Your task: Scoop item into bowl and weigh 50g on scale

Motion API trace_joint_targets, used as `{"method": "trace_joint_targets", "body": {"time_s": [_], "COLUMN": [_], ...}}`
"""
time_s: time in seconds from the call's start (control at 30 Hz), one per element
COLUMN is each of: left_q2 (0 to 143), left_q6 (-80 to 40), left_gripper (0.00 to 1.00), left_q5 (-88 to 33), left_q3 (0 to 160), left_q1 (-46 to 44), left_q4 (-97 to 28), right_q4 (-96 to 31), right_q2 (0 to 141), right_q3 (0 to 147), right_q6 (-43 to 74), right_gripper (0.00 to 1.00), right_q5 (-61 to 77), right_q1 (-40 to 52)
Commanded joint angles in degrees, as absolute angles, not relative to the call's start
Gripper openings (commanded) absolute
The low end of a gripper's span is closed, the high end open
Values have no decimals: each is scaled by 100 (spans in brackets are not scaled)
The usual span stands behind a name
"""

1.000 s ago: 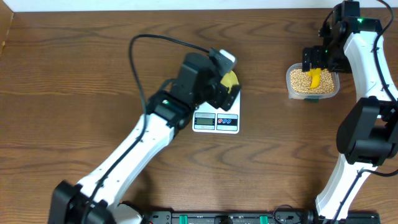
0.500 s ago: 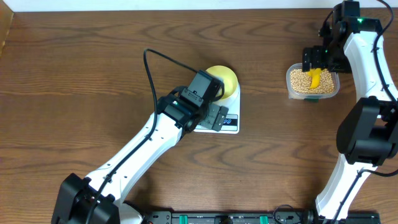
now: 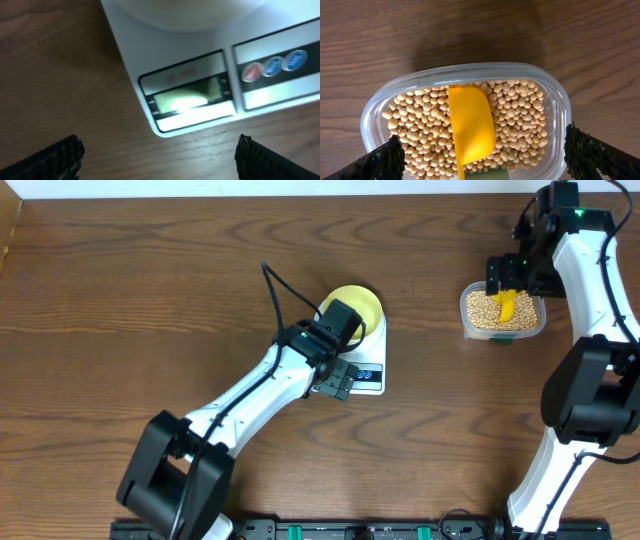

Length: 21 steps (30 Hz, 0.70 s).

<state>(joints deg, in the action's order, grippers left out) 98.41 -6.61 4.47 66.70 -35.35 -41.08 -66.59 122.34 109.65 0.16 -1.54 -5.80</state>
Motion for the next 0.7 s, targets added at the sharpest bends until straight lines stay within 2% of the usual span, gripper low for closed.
{"method": "trace_joint_targets", "body": {"time_s": [0.0,0.23,0.67], "left_q2": [10007,10374,10409], "left_q6": [-530,12,316], "left_gripper": [98,98,98], "left_q5": [810,888,1466], "left_q3": [6742,6742,6742], "left_q1": [-3518,-3522,-3557], "left_q4": [-4106,-3979,-3494], "right_q4": [-6663,-6663,-6663], "right_q2": [12261,12261,12261], "right_q3": [10927,10927,10927], "right_q6": [34,36,36], "right_gripper": [99,99,99], "right_q5": [-180,-180,-180], "right_q1": [-591,-591,-591]}}
